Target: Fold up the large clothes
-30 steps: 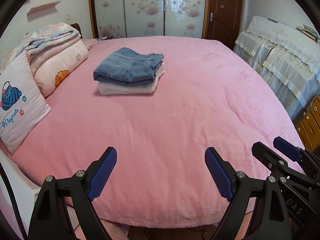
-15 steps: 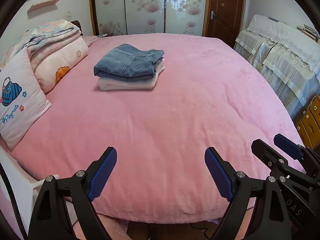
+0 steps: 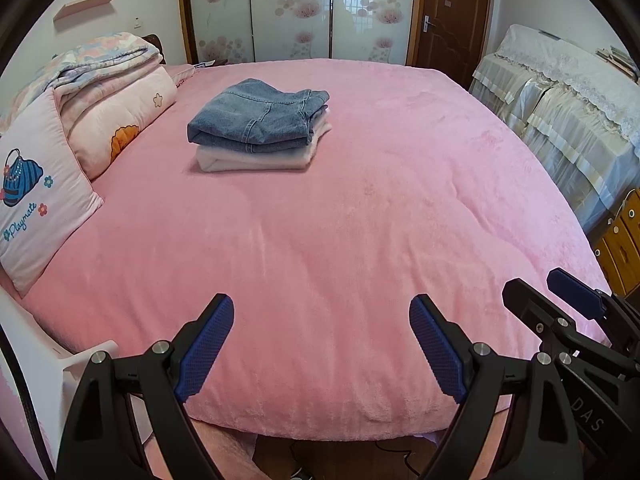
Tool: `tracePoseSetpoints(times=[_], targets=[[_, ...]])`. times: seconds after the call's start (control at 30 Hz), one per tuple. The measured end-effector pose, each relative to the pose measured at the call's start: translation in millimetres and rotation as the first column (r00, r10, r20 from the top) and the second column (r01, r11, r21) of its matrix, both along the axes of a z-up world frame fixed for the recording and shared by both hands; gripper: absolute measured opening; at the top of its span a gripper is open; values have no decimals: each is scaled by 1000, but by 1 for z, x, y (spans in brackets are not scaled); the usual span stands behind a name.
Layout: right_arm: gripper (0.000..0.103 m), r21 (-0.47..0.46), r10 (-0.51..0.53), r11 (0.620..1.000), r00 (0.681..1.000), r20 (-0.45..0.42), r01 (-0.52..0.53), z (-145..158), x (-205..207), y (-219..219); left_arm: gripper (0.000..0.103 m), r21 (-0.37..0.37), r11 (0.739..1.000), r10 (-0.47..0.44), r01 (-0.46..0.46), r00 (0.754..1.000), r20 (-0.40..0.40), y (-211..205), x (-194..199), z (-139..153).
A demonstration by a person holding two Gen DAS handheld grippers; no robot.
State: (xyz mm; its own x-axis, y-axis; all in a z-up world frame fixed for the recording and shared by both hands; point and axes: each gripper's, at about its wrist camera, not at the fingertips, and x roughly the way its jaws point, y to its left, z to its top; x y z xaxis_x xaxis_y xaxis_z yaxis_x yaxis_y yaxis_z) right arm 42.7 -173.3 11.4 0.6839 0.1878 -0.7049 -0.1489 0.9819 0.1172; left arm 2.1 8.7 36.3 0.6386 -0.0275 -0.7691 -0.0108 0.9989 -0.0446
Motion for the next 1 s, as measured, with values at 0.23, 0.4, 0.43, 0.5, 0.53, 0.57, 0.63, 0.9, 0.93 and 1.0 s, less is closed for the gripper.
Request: tracePoseSetpoints(times=[0.23,0.4,0.43,0.5,0.53,0.57,0.63,0.9,0.93,1.0], targets=[[60,1,0,1000,1000,-2,0,0,0,0,89,-1,1000,3,-3,1000,-2,-1,0,0],[60,0,-1,1000,1000,-2,1,0,0,0,89,-1,1000,4,-4,1000,-10,-1,0,-1],[60,0,-1,1000,1000,-2,1,-1,1,0,89,-1,1000,4,-4,1000,-12,-1,0,-1],[60,1,-1,1000,1000,-4,1,-1,1,0,89,-3,1000,4,-5,1000,-15,-1,1,-1],[60,2,-1,1000,1000,-5,1,-1,1,0,89,-4,1000,5,-5,1000,-15,-1,1,-1],[60,2,-1,1000,1000,-5,1,-1,1,0,89,-2,1000,5,-5,1000,-15,-1,1,-1],[60,0,-1,1000,1000,-5,1,-2,1,0,89,-1,1000,6,-6,1000,-16,-2,1,-2],[60,5,1,1000,1000,-15,-1,-8,3,-1,89,0,1000,10,-10,1000,-26,-2,3,-5],[60,4,1,1000,1000,-15,-1,-8,3,-1,89,1,1000,9,-9,1000,-26,-2,3,-5],[60,4,1,1000,1000,-16,-1,-8,4,-2,88,2,1000,9,-9,1000,-28,-3,3,-6]])
